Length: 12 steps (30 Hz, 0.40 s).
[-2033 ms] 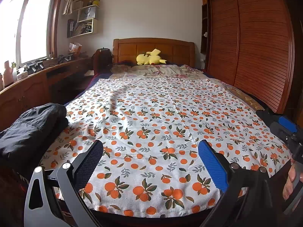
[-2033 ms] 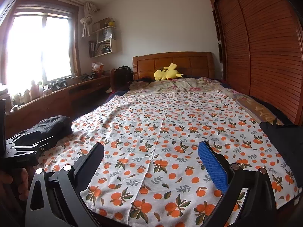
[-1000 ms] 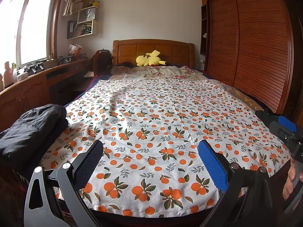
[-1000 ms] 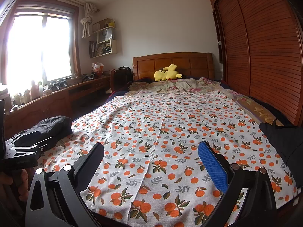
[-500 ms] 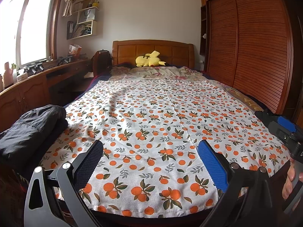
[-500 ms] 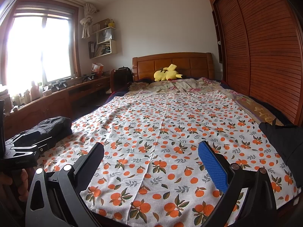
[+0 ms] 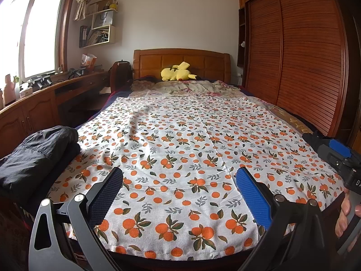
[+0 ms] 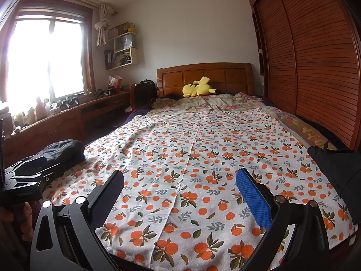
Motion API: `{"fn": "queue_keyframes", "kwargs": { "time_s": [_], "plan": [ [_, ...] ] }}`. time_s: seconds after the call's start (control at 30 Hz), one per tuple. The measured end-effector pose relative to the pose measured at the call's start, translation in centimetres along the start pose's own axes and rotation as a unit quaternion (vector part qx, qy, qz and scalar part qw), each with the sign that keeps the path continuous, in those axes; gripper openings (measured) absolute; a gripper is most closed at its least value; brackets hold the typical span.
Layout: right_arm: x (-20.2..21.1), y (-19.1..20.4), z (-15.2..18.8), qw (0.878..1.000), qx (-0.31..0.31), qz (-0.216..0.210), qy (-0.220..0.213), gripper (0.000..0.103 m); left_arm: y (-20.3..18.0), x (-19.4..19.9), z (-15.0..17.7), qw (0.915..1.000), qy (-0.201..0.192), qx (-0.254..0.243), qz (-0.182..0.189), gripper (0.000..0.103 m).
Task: Fold large clothes
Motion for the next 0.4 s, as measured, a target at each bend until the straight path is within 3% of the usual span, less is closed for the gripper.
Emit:
{"fn": "queue_keyframes", "kwargs": {
  "time_s": [0.4],
  "plan": [
    [0.0, -0.08, -0.02, 1.0, 0.0, 0.0, -0.001, 0.096, -0.03, 0.37, -0.24, 1.0, -0.002, -0.001, -0.001, 0.101]
  ]
}}
Point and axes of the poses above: each gripper's, at about its wrist camera, not at the fingertips, and x roughly against the way its jaws point, y to its left, z to its underside, the point moved 2 cm from there along -x, roughly the way its jaws point, and after that the axes turned 11 degrees about x, right-handed, at the moved point
